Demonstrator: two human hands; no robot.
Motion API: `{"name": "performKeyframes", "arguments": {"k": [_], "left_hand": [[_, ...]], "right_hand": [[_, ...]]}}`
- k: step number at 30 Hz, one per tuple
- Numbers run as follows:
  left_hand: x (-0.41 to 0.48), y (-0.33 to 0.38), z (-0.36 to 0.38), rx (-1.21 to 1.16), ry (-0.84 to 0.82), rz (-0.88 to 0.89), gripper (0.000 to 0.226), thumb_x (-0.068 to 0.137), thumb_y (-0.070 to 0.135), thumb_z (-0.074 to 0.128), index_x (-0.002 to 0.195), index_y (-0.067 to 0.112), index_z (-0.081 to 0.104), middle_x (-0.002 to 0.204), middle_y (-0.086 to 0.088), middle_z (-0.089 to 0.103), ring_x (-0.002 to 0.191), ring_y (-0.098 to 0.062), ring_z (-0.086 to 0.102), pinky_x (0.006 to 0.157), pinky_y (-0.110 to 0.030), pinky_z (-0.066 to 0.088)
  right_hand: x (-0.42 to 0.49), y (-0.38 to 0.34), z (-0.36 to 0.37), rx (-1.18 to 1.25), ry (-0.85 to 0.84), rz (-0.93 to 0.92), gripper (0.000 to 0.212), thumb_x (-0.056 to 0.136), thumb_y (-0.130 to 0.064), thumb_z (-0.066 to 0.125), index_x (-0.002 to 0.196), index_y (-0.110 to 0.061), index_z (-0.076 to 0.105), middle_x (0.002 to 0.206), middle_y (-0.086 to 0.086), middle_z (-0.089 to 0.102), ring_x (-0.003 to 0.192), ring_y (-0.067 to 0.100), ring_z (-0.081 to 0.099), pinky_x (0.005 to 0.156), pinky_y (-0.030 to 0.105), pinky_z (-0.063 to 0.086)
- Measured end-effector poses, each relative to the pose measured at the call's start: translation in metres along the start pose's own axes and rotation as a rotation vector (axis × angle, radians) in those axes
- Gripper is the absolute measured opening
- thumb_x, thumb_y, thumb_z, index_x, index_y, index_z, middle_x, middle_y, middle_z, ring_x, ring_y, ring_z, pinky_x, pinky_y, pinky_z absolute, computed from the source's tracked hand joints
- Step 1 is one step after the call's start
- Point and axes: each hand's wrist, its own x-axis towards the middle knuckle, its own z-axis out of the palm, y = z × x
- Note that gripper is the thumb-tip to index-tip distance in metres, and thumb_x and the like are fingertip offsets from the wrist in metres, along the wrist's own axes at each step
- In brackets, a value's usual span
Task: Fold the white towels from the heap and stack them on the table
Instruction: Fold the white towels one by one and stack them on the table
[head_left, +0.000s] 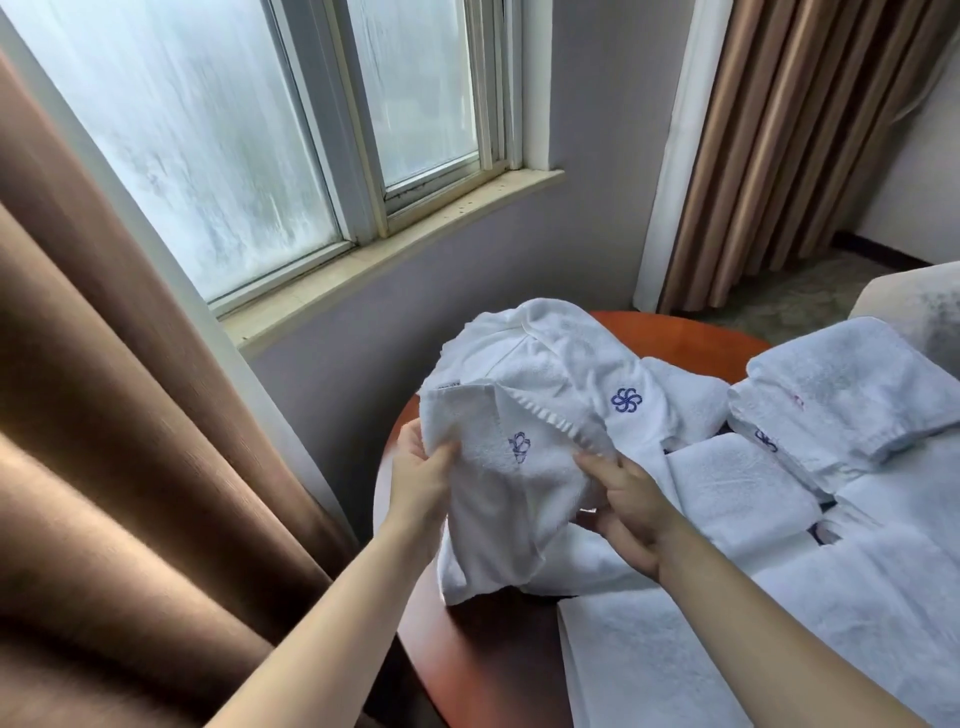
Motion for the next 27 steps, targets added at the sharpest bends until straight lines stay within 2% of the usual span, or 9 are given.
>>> {"name": "performKeyframes", "arguments": {"k": [3, 6, 8, 10, 13, 16, 20, 23, 27], "left_hand": [[0.002, -0.002, 0.0, 0.087, -0.008, 0.063, 0.051, 0.087, -0.007, 0.048, 0.131, 0.018, 0.045, 0.123, -0.003, 0.058, 0.105, -0.014, 0.06, 0.088, -0.033, 0.053], [-0.002, 0.001, 0.0, 0.089, 0.011, 0.039, 0.067, 0.085, 0.005, 0.046, 0.145, 0.028, 0.028, 0.148, 0.003, 0.037, 0.134, -0.016, 0.039, 0.115, -0.04, 0.031], [-0.003, 0.005, -0.001, 0.184, -0.017, 0.067, 0.079, 0.084, 0.027, 0.065, 0.149, 0.027, 0.021, 0.152, 0.007, 0.029, 0.137, -0.011, 0.031, 0.116, -0.034, 0.027], [-0.004, 0.008, -0.001, 0.404, -0.033, 0.112, 0.1, 0.071, 0.038, 0.082, 0.149, 0.03, 0.019, 0.141, 0.013, 0.036, 0.126, -0.008, 0.039, 0.103, -0.026, 0.035], [-0.009, 0.011, 0.001, 0.764, 0.001, 0.306, 0.091, 0.074, 0.021, 0.075, 0.146, 0.032, 0.021, 0.119, 0.012, 0.05, 0.099, -0.015, 0.051, 0.079, -0.021, 0.033], [-0.006, 0.009, -0.002, 0.86, -0.014, 0.426, 0.075, 0.075, 0.008, 0.059, 0.138, 0.029, 0.024, 0.122, 0.0, 0.054, 0.101, -0.027, 0.054, 0.075, -0.026, 0.034], [0.005, 0.01, -0.013, 0.657, -0.173, 0.319, 0.069, 0.069, 0.016, 0.047, 0.13, 0.034, 0.019, 0.129, -0.005, 0.045, 0.108, -0.024, 0.05, 0.087, -0.03, 0.042], [0.007, 0.008, -0.016, 0.532, -0.247, 0.303, 0.076, 0.069, 0.013, 0.035, 0.142, 0.022, 0.019, 0.139, -0.002, 0.039, 0.126, -0.016, 0.041, 0.106, -0.025, 0.032], [0.014, -0.002, -0.014, 0.467, -0.223, 0.318, 0.053, 0.088, 0.025, 0.034, 0.14, 0.022, 0.04, 0.135, 0.018, 0.047, 0.127, 0.006, 0.04, 0.111, -0.017, 0.028]], "right_hand": [[-0.002, -0.001, 0.001, -0.042, 0.034, -0.004, 0.022, 0.088, -0.002, 0.06, 0.107, -0.012, 0.055, 0.091, 0.005, 0.07, 0.079, 0.018, 0.064, 0.07, 0.032, 0.048], [-0.006, -0.004, 0.005, -0.169, 0.019, -0.003, 0.026, 0.086, 0.003, 0.055, 0.105, -0.015, 0.056, 0.087, 0.001, 0.064, 0.073, 0.012, 0.057, 0.059, 0.024, 0.043], [-0.005, -0.007, 0.008, -0.276, 0.099, -0.057, 0.017, 0.089, -0.006, 0.057, 0.103, -0.015, 0.06, 0.084, -0.001, 0.062, 0.069, 0.01, 0.054, 0.057, 0.022, 0.041], [-0.002, -0.009, 0.01, -0.383, 0.246, -0.126, 0.013, 0.089, -0.021, 0.061, 0.1, -0.013, 0.06, 0.082, -0.002, 0.057, 0.067, 0.011, 0.049, 0.058, 0.024, 0.036], [0.0, -0.012, 0.012, -0.524, 0.402, -0.216, 0.013, 0.087, -0.026, 0.06, 0.092, -0.015, 0.057, 0.081, -0.001, 0.056, 0.07, 0.015, 0.05, 0.059, 0.029, 0.036], [0.001, -0.018, 0.009, -0.638, 0.47, -0.218, 0.011, 0.087, -0.023, 0.053, 0.087, -0.013, 0.049, 0.077, 0.001, 0.053, 0.067, 0.017, 0.048, 0.056, 0.031, 0.035], [0.007, -0.03, -0.004, -0.616, 0.483, -0.155, 0.024, 0.083, -0.026, 0.057, 0.073, -0.016, 0.037, 0.066, 0.0, 0.042, 0.054, 0.018, 0.038, 0.054, 0.031, 0.036], [0.007, -0.039, -0.013, -0.578, 0.426, -0.073, 0.028, 0.087, -0.025, 0.06, 0.075, -0.014, 0.038, 0.063, 0.004, 0.038, 0.047, 0.016, 0.028, 0.041, 0.023, 0.025], [0.005, -0.047, -0.016, -0.619, 0.399, -0.05, 0.025, 0.089, -0.024, 0.052, 0.07, -0.015, 0.04, 0.059, 0.004, 0.04, 0.053, 0.019, 0.034, 0.045, 0.024, 0.028]]}}
